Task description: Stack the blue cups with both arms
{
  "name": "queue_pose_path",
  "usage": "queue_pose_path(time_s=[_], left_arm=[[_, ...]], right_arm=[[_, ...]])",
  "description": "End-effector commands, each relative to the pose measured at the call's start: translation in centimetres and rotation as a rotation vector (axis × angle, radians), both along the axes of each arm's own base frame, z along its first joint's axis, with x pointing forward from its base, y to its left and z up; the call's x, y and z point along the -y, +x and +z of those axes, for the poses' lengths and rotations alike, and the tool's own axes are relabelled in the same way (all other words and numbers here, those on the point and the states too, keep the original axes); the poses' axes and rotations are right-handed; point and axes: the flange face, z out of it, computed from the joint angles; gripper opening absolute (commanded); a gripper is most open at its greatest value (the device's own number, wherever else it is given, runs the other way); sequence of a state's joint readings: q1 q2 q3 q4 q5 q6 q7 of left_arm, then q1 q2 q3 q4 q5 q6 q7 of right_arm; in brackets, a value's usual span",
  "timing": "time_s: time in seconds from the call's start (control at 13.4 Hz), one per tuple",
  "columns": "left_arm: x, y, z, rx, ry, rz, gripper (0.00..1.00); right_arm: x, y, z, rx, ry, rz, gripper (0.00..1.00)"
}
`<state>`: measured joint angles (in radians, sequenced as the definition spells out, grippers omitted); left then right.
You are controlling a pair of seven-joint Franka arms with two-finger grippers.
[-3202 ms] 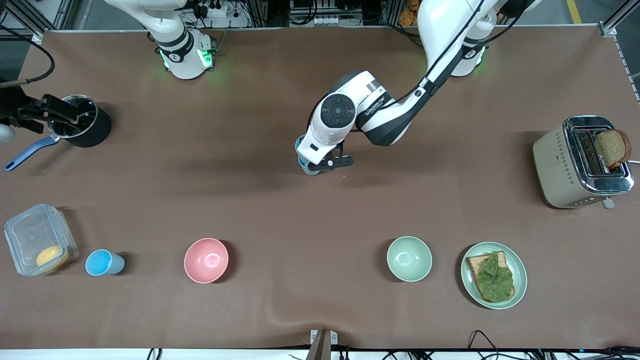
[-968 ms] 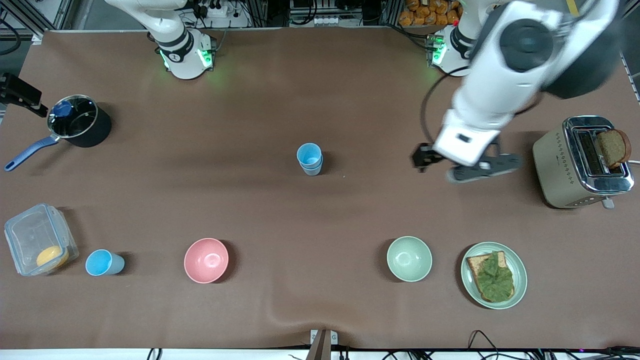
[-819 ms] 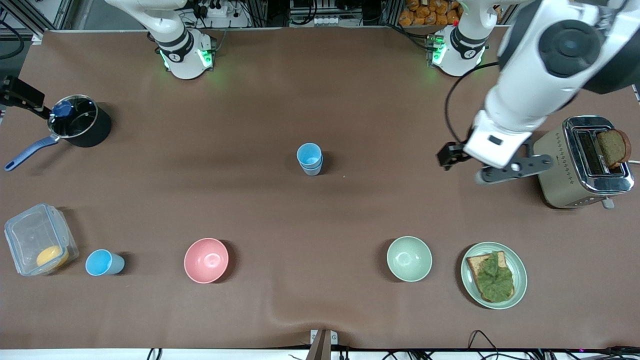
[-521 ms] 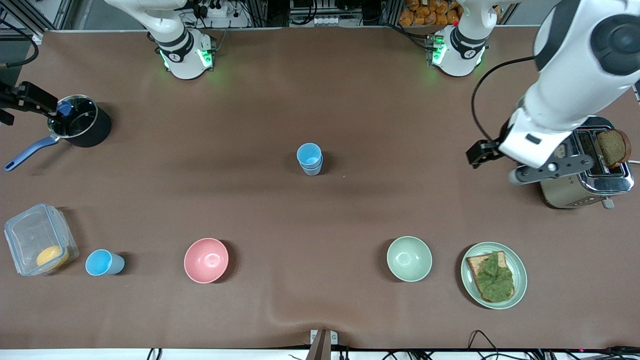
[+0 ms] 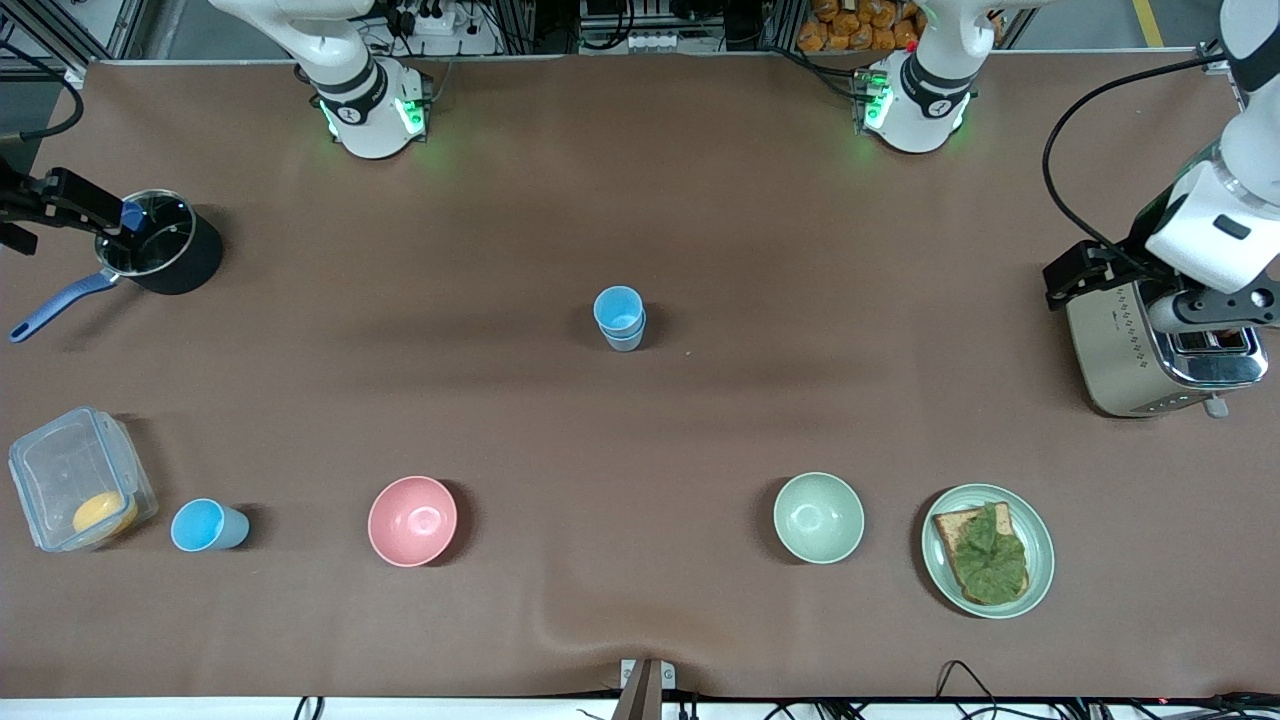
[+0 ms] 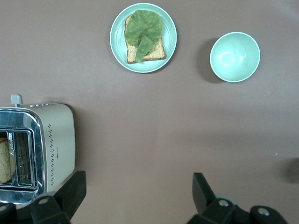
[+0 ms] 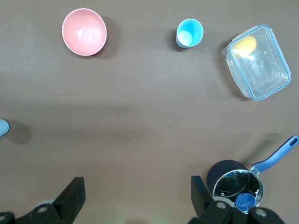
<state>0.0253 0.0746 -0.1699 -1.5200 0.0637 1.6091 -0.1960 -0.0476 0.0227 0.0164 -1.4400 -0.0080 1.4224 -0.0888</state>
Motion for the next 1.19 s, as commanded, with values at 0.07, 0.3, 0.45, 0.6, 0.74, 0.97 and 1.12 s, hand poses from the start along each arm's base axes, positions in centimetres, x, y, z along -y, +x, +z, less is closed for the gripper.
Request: queue_pose_path(time_s=[0.07, 0.3, 0.45, 0.6, 0.74, 0.97, 1.12], left_arm=[[-1.2, -1.6, 1.0, -0.008, -0.031, -0.036, 1.0], [-1.1, -2.4, 1.7, -0.038, -0.035, -0.086, 1.0], [-1.2, -3.3, 3.0, -0.023, -0.035, -0.088, 1.0], [-1.1, -3.7, 3.5, -0.024, -0.034, -0.088, 1.0], [-1.1, -3.8, 3.4, -0.036, -0.076, -0.084, 1.0], [-2.3, -3.9, 3.9, -0.044, -0.103, -0.059, 1.0], [-2.4, -4.0, 4.0, -0.043, -0.09, -0.058, 1.0]], right_arm=[[0.4, 0.1, 0.0, 0.014, 0.037, 0.001, 1.0], [0.0, 0.1, 0.2, 0.019, 0.046, 0.005, 1.0], [-0.3, 0.1, 0.1, 0.019, 0.072, 0.009, 1.0], [-0.3, 0.4, -0.1, 0.029, 0.056, 0.015, 1.0], [0.0, 0.4, -0.4, 0.021, 0.052, 0.01, 1.0], [0.4, 0.3, -0.4, 0.021, 0.052, 0.004, 1.0], [0.4, 0.3, -0.4, 0.02, 0.053, 0.002, 1.0]])
